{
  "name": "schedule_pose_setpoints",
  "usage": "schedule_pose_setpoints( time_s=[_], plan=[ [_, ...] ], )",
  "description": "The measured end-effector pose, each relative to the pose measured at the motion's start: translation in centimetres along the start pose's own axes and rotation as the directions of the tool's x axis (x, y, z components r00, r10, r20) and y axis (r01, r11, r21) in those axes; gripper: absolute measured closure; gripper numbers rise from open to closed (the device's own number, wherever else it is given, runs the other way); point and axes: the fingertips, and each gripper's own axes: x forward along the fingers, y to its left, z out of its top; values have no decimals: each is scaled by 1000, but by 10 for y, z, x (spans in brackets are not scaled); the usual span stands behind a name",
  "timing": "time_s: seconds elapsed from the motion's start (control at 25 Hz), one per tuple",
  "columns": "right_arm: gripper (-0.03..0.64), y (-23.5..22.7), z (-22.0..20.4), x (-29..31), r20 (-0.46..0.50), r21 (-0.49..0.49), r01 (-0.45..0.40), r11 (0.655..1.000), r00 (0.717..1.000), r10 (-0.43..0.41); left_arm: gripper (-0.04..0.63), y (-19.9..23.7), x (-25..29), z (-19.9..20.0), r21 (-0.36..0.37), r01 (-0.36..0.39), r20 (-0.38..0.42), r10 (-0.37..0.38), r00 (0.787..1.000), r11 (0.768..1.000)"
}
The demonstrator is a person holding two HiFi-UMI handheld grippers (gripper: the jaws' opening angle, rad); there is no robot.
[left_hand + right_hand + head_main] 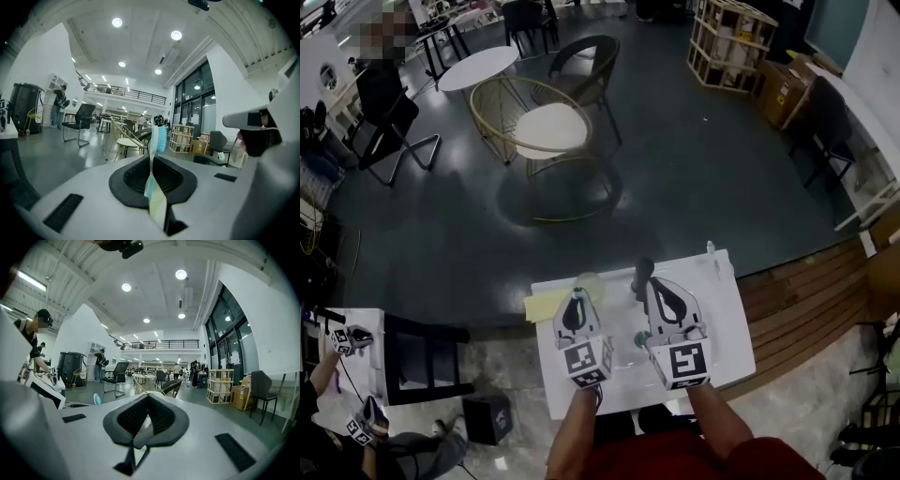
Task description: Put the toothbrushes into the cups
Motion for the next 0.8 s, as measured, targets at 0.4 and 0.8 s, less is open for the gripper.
schedule_pose_setpoints(
  time_s=[0.4, 0.8],
  plan=[
    [589, 4, -6, 7, -10, -26, 1, 1000, 1000, -1, 552, 7, 11, -25, -16, 3, -35, -4, 999, 1000],
    [589, 0, -19, 7, -46, -34, 3, 999, 999, -5, 551, 10, 15, -44, -14, -5, -66, 4, 998, 1000]
  ],
)
